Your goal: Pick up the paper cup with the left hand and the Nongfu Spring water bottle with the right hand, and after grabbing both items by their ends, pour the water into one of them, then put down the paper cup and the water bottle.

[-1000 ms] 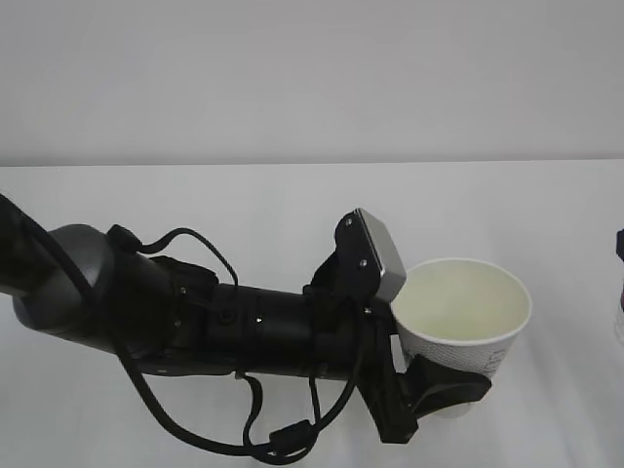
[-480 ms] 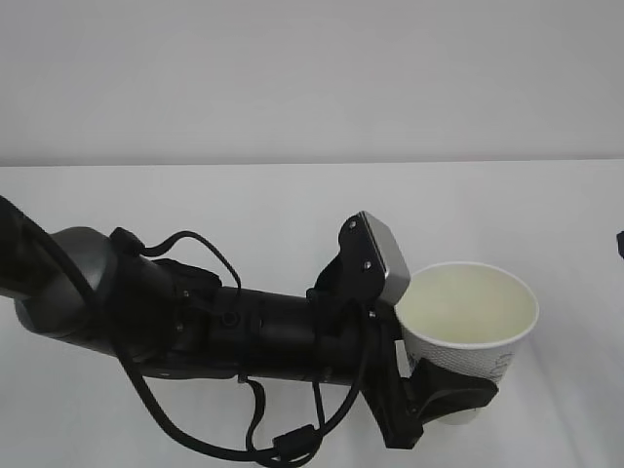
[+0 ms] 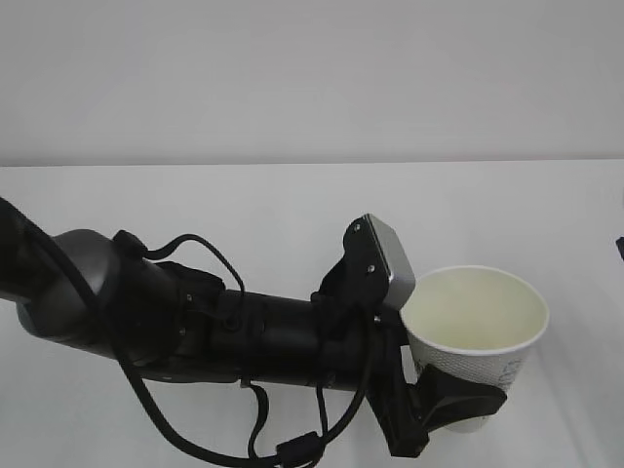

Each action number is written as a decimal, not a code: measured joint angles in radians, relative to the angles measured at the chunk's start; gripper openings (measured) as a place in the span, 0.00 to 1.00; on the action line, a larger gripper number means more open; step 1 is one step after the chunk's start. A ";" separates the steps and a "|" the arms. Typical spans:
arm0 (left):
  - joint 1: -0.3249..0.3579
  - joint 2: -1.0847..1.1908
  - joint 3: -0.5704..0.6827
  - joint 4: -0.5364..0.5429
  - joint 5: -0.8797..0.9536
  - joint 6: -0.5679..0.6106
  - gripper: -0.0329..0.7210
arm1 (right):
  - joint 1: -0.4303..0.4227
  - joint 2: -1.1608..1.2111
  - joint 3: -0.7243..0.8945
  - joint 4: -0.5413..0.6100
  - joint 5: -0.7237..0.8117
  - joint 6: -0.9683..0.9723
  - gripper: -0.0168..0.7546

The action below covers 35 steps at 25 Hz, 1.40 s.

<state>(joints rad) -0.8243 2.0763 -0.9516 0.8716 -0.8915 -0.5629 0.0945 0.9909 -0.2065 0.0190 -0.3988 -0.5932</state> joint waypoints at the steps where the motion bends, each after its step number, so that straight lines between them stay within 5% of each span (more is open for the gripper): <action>1: -0.006 0.000 0.000 0.001 -0.001 0.000 0.74 | 0.000 0.000 0.000 0.000 0.000 -0.010 0.61; 35: -0.015 0.000 -0.074 -0.004 0.048 -0.002 0.73 | 0.000 0.000 0.000 0.000 -0.099 -0.302 0.61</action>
<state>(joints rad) -0.8394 2.0763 -1.0255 0.8676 -0.8431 -0.5652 0.0945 0.9909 -0.2065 0.0190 -0.4977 -0.8948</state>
